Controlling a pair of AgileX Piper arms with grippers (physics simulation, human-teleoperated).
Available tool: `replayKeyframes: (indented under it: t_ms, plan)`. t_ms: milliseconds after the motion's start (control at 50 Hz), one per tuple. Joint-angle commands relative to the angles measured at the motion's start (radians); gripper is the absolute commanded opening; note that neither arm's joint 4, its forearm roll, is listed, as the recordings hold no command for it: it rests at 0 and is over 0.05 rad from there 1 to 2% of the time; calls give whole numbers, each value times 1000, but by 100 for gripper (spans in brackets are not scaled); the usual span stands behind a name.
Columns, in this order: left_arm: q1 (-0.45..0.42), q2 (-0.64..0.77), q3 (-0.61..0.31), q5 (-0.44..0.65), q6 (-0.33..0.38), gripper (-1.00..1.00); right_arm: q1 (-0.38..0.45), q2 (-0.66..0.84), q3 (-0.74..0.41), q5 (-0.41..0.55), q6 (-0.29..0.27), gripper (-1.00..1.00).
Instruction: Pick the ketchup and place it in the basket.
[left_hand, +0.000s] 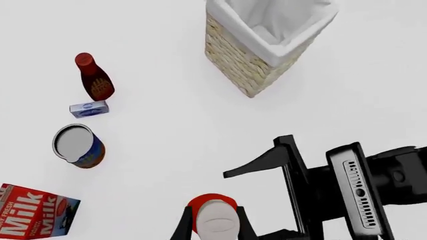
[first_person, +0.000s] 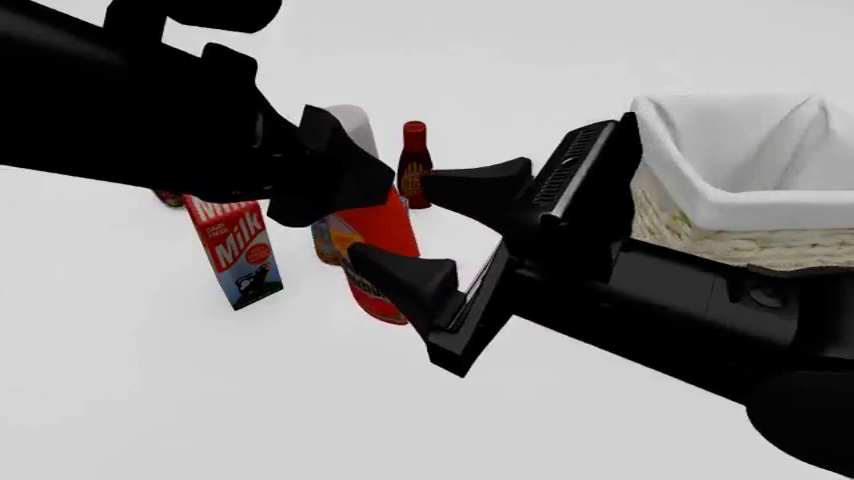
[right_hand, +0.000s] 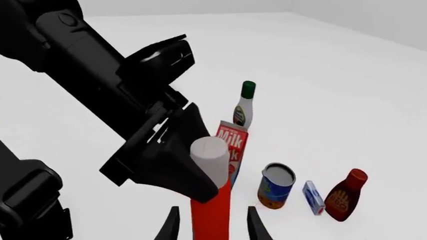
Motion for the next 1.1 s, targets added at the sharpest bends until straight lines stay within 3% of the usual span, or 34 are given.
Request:
replayKeyframes:
  t_ms: [20, 580, 600, 1100]
  plan:
    - [-27, -10, -15, 11, 8, -100, 3, 27, -17, -5, -2, 100]
    - [-62, -18, -55, 39, -22, -100, 7, 122, -12, -74, 25, 100]
    - [-63, -18, -58, 40, -23, -100, 4, 123, -13, -73, 25, -100]
    - [-81, -14, -73, 31, -25, -100, -4, 85, 5, -62, 29, -100]
